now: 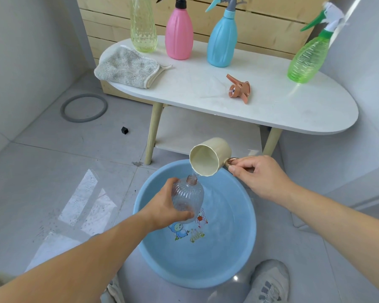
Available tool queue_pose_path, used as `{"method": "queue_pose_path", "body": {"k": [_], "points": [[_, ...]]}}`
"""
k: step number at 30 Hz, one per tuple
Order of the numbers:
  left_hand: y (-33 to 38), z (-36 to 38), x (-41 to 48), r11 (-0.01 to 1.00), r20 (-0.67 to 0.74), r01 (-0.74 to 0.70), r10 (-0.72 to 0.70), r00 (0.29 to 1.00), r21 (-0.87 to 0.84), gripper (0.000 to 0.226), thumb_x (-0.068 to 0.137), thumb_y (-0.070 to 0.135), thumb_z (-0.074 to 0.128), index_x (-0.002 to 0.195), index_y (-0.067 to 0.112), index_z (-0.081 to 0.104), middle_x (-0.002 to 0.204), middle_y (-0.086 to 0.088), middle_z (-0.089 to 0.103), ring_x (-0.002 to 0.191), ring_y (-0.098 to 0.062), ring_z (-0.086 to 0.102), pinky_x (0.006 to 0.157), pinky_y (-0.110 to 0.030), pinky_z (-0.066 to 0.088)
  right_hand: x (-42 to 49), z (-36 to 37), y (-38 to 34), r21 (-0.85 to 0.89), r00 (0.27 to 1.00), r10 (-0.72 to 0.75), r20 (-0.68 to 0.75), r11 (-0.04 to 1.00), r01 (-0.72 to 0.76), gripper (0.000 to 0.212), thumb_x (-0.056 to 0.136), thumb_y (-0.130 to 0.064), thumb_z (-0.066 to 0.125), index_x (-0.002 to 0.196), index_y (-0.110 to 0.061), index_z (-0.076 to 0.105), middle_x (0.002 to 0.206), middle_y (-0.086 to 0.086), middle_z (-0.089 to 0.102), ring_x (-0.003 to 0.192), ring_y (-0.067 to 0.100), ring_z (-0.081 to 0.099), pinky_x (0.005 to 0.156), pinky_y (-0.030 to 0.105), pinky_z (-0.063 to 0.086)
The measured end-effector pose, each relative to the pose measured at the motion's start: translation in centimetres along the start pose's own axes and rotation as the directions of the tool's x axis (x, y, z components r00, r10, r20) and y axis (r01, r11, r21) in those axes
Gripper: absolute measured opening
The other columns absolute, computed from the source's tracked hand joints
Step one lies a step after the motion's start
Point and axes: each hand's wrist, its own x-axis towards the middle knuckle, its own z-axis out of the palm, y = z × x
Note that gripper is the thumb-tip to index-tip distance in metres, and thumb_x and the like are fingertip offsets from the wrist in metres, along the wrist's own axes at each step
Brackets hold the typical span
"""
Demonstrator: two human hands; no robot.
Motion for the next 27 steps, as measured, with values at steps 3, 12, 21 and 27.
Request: {"method": "queue_pose_path", "body": {"k": [3,12,21,27], "points": [[0.0,-0.1,0.0,1.0,-0.002,0.007,-0.007,1.0,-0.001,0.102,0.075,0.03,0.09,0.152,0.027,0.023,0.131,0.006,0.049,0.119,-0.015,0.051,0.093,-0.024,0.043,0.0,0.0,-0.1,-0.019,1.0,-0.025,-0.007,1.0,0.025,0.014,0.091,-0.026,0.069,0.088,-0.019,0.081,0.098,-0.02,0.071,0.101,-0.023,0.055,0.085,0.002,0.041],[-0.4,0.1,0.2,1.0,0.003,0.008,-0.008,1.0,0.001,0.101,0.075,0.03,0.089,0.151,0.027,0.024,0.13,0.008,0.05,0.119,-0.012,0.051,0.092,-0.021,0.04,0.0,-0.2,-0.6,-0.135,0.996,-0.081,-0.033,0.988,0.076,0.013,0.09,-0.027,0.069,0.087,-0.022,0.08,0.099,-0.023,0.065,0.105,-0.007,0.054,0.091,0.009,0.037],[-0.8,0.3,0.4,1.0,-0.003,0.011,-0.011,1.0,0.004,0.098,0.073,0.031,0.089,0.149,0.028,0.026,0.126,0.009,0.053,0.112,-0.009,0.056,0.082,-0.015,0.044,0.3,-0.4,-0.5,-0.246,0.971,-0.234,-0.055,0.945,0.214,0.012,0.089,-0.026,0.071,0.089,-0.019,0.08,0.105,-0.019,0.064,0.11,0.009,0.054,0.095,0.019,0.038],[-1.0,0.3,0.6,1.0,-0.008,0.016,-0.016,1.0,-0.002,0.1,0.071,0.033,0.09,0.148,0.027,0.027,0.127,0.006,0.055,0.114,-0.014,0.058,0.09,-0.024,0.048,0.5,-0.3,-0.2,-0.308,0.952,-0.304,-0.027,0.909,0.281,0.012,0.09,-0.026,0.071,0.087,-0.018,0.079,0.111,-0.006,0.071,0.11,0.012,0.051,0.093,0.013,0.031]]}}
